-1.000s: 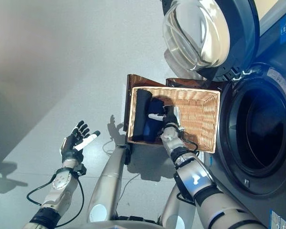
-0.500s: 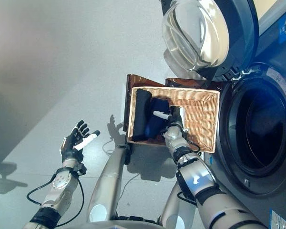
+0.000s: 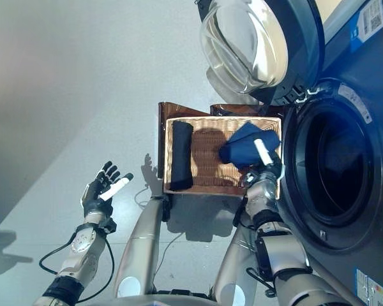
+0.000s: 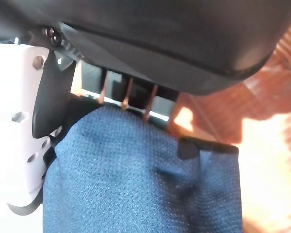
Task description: Pick up the clothes and place them into the washing machine
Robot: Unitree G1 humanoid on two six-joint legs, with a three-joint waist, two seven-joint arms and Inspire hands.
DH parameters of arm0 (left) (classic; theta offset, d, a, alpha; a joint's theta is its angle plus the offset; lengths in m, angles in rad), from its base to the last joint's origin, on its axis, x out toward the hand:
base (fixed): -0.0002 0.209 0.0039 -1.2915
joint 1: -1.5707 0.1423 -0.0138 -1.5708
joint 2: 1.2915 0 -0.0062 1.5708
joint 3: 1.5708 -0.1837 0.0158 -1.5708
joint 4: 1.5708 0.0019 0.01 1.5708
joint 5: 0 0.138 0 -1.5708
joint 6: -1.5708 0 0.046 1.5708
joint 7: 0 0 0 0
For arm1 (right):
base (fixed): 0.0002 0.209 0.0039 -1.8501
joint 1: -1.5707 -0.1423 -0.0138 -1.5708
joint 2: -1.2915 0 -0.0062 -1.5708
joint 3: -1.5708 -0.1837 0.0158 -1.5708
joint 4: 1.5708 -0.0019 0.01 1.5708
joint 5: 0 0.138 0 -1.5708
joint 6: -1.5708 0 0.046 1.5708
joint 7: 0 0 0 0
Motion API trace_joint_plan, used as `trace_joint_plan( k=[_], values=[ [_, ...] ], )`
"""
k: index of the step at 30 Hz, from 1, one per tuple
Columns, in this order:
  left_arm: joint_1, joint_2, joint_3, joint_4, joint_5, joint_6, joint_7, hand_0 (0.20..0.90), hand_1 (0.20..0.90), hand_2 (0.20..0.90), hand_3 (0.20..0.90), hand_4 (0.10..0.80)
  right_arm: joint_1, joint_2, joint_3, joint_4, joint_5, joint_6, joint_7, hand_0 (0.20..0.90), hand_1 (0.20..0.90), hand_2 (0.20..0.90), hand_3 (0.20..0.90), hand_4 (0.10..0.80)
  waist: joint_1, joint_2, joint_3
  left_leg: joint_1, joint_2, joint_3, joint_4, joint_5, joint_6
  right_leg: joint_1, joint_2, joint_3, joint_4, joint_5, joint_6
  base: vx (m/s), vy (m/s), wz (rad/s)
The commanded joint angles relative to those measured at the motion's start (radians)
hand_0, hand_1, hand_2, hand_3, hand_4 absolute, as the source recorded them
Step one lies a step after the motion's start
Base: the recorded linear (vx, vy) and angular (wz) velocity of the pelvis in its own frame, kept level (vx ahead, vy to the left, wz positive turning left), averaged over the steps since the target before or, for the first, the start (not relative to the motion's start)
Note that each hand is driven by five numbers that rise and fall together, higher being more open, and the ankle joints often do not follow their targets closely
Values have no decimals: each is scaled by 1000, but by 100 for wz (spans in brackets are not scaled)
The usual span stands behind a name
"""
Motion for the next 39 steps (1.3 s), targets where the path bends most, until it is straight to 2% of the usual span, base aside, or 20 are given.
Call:
trace_joint_plan(
  k=[1,4,5,6,15,22,35,39],
  values=[
    [21,43,73,-27,-7,-54,-11,900,900,900,900,800,6,-50,-87,-103,100,-112,66,200,200,200,200,300,4,-4,-22,28,40,-31,-14,-6,-41,35,-32,49,-59,100,-15,-96,12,-4],
    [23,40,76,-26,-15,-53,-14,900,900,900,900,800,22,-46,-131,-115,176,-133,90,200,200,200,200,300,-2,-5,-25,31,43,-30,-9,-11,-42,36,-31,51,-57,97,-15,37,-11,-4],
    [25,40,79,-26,-18,-54,-16,900,900,900,900,800,28,-45,-147,-116,204,-139,100,200,200,200,200,300,-3,-5,-33,40,46,-32,-2,-43,-46,43,-30,53,-45,65,-8,1,-7,-5],
    [24,39,80,-25,-20,-53,-17,900,900,900,900,800,35,-41,-162,-123,237,-146,113,200,200,200,200,300,-7,-5,-29,30,43,-30,-11,-10,-43,36,-31,52,-60,98,-14,5,4,-4],
    [34,23,93,-16,-46,-57,-18,900,900,900,900,800,73,-12,-298,-167,430,-231,170,200,200,200,200,300,-29,2,-41,26,45,-30,4,-20,-45,29,-27,64,-50,88,-14,-12,2,-1],
    [39,21,75,-7,-47,-57,2,900,900,900,900,800,25,-42,-380,-146,434,-332,65,200,200,200,200,300,-33,9,-51,23,47,-28,4,-25,-45,27,-22,71,-55,89,-13,0,0,0],
    [50,48,55,-8,-29,-53,13,900,900,900,900,800,-112,-193,-454,-75,429,-392,-75,200,200,200,200,300,-29,21,-75,15,46,-24,14,-35,-44,22,-22,79,-57,87,-10,1,1,-1],
    [60,69,61,-7,-17,-49,15,900,900,900,900,800,-168,-303,-450,-25,387,-382,-147,200,200,200,200,300,-24,21,-88,11,45,-24,16,-37,-46,19,-23,79,-60,90,-9,1,1,1]
  ],
)
